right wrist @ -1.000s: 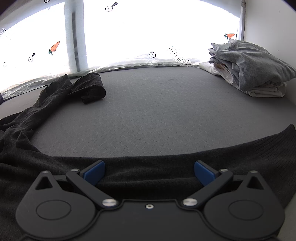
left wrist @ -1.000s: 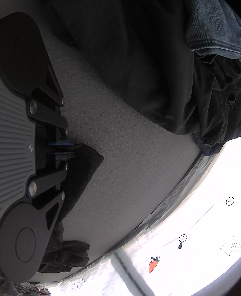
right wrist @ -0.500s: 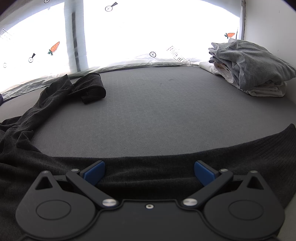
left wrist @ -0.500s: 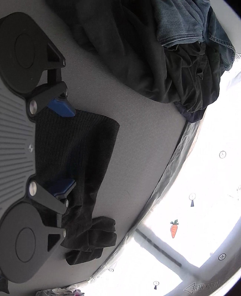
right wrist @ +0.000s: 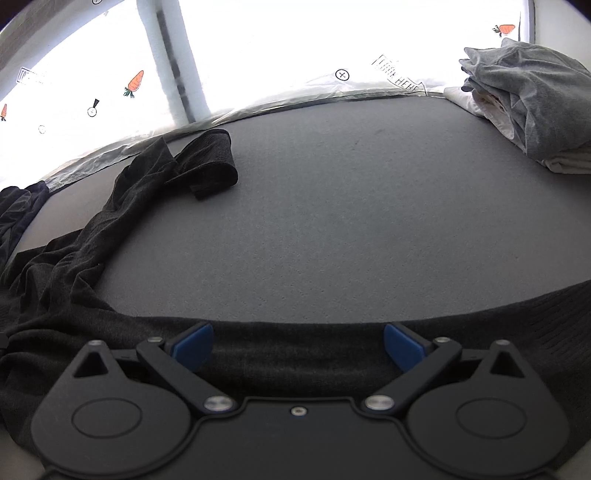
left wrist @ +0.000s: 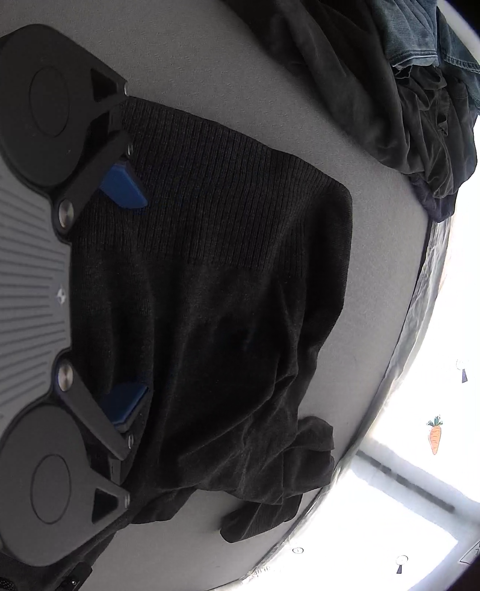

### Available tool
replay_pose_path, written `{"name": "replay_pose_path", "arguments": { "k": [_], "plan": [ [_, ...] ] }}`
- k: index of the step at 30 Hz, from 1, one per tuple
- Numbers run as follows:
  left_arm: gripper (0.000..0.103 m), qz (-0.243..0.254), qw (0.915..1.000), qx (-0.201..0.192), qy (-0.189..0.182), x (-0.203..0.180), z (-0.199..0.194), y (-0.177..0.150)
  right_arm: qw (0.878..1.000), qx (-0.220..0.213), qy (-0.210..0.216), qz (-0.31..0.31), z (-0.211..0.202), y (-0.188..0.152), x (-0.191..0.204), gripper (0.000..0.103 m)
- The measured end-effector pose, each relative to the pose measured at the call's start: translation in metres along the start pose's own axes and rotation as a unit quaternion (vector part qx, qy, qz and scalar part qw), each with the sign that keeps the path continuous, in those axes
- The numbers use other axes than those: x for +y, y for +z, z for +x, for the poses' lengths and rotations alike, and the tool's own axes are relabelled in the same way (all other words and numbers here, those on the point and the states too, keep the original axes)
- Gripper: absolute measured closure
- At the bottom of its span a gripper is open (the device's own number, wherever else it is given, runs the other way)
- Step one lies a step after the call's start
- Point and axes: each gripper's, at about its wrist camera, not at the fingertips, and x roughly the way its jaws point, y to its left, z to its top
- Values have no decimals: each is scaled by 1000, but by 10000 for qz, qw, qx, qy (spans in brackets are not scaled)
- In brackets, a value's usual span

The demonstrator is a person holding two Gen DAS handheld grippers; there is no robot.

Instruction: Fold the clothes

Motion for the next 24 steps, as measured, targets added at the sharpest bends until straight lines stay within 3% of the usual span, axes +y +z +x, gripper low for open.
{"name": "replay_pose_path", "arguments": {
  "k": [6, 9, 12, 14, 15, 22, 24],
  "plan": [
    [0, 532, 9957, 258, 720, -26, 14, 2, 9995, -27, 215, -244, 18, 30, -8, 10],
    [0, 484, 9947, 406, 810, -29, 21, 13, 9985, -38, 315, -439, 33, 49, -8, 18],
    [0, 462, 9933, 650, 835, -29, 26, 25, 9969, -5, 443, -645, 56, 73, -4, 30],
    [0, 499, 9923, 791, 816, -29, 30, 32, 9955, 48, 568, -751, 75, 90, 1, 48],
    [0, 516, 9917, 861, 801, -29, 31, 35, 9948, 79, 635, -791, 85, 98, 4, 51],
    [0, 503, 9919, 843, 812, -28, 31, 34, 9885, 183, 1247, -835, 134, 139, 38, 52],
    [0, 500, 9923, 786, 819, -29, 30, 33, 9870, 61, 1091, -1178, 143, 140, 54, 51]
  ]
}}
